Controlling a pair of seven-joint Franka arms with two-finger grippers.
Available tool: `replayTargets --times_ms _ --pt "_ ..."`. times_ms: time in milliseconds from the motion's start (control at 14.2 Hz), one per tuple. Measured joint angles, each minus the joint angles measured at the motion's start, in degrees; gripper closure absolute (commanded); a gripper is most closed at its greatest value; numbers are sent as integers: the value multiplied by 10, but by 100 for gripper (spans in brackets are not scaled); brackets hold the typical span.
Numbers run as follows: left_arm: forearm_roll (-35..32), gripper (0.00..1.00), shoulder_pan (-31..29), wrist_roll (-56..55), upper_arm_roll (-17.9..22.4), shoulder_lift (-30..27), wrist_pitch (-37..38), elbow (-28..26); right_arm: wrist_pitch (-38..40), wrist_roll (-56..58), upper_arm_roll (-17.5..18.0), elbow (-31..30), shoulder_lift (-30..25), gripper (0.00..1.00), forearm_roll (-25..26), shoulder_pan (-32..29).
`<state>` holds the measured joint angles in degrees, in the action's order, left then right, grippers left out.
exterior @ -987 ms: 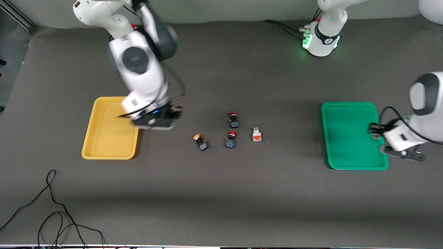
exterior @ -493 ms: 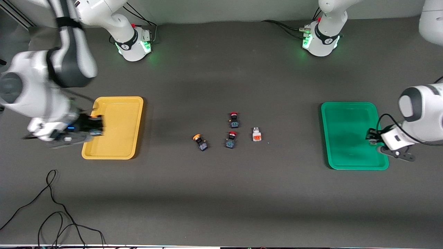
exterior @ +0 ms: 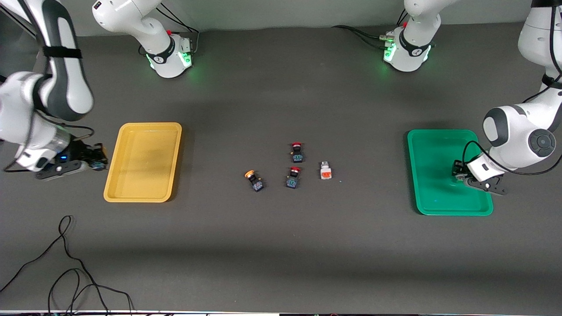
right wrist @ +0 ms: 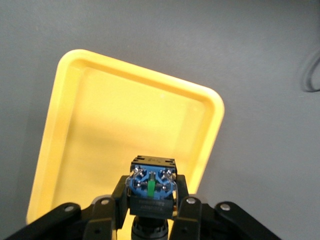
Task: Place green and yellow buttons in trays
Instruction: 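Carry the yellow button to the yellow tray while the left gripper carries the green switch, then lower and release the yellow button while the left gripper releases the green switch, then reach another yellow button with the right gripper while the left gripper reaches the orange switch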
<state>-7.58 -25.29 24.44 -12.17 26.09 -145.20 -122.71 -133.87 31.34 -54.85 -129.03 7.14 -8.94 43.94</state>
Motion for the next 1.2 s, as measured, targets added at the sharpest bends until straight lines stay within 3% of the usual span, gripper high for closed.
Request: replayTargets --times_ms 211,352,423,493,564,634,705,987,1198 --pt "0 100 0 -67 0 0 12 1 -50 63 0 -40 48 67 -97 1" --pt "0 98 0 -117 0 -1 35 3 -57 135 1 -40 99 67 -193 1" --pt "0 61 0 -131 0 -1 40 3 -59 172 1 -40 124 67 -240 2" --pt "0 1 0 -138 0 -1 42 3 -60 206 2 -39 149 60 -281 2" --pt "0 0 0 -142 0 -1 42 3 -61 229 2 -38 169 42 -308 2" --pt "0 0 0 -143 0 -1 43 3 -63 239 3 -36 184 8 -321 2" --pt "0 0 0 -143 0 -1 44 3 -64 240 3 -34 193 0 -327 3" --pt "0 0 1 -145 -5 -16 90 20 -62 240 3 -9 197 0 -329 4" --pt "2 0 19 -152 -23 -57 263 101 -7 232 -9 36 196 0 -320 10"
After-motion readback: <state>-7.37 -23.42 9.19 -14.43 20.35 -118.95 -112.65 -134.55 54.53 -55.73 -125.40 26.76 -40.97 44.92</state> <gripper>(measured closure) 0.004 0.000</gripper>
